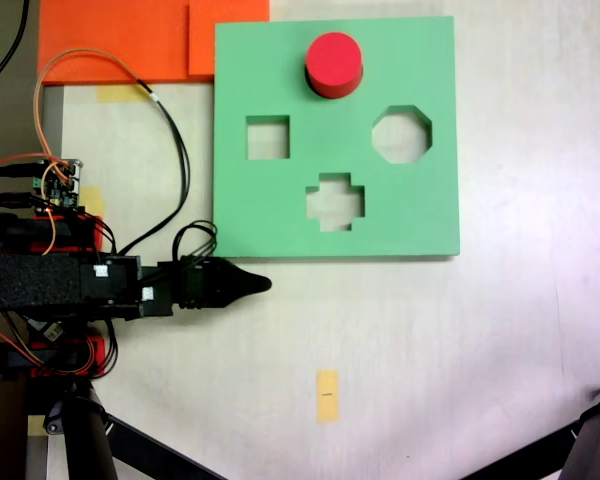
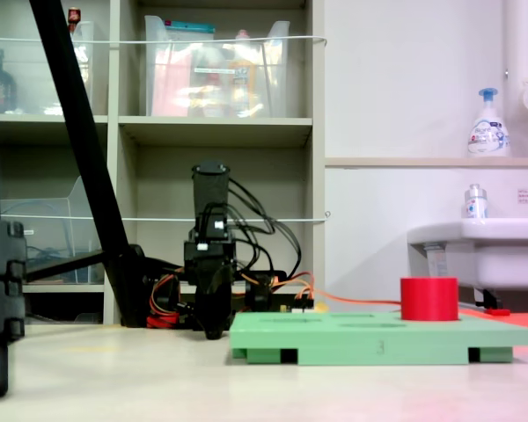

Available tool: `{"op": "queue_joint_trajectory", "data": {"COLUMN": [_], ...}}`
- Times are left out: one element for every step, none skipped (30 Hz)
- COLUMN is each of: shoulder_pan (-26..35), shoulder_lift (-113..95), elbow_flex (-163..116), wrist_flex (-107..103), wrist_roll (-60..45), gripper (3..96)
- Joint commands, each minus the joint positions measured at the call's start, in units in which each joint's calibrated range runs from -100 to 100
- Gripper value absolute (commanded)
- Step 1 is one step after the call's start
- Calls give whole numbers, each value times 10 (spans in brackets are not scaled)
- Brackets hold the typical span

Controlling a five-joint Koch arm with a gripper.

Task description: Put the cylinder block into the corresponding hole

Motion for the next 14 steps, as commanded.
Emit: {"op": "queue_joint_trajectory", "data": {"shoulder_pan": [0,0,0,0,-1,-3,-5,-5,-6,-6,-6,-6,-5,-5], "shoulder_lift": [-5,-5,-5,-5,-5,-5,-5,-5,-5,-5,-5,-5,-5,-5], "elbow_flex": [-11,-11,-11,-11,-11,-11,-11,-11,-11,-11,-11,-11,-11,-11], "wrist_flex": [-69,-69,-69,-69,-69,-69,-69,-69,-69,-69,-69,-67,-65,-64], "wrist_roll": [-4,-4,-4,-4,-3,-4,-3,-3,-3,-3,-3,-3,-3,-3], "gripper": [501,501,501,501,501,501,501,501,501,501,501,501,501,501]}}
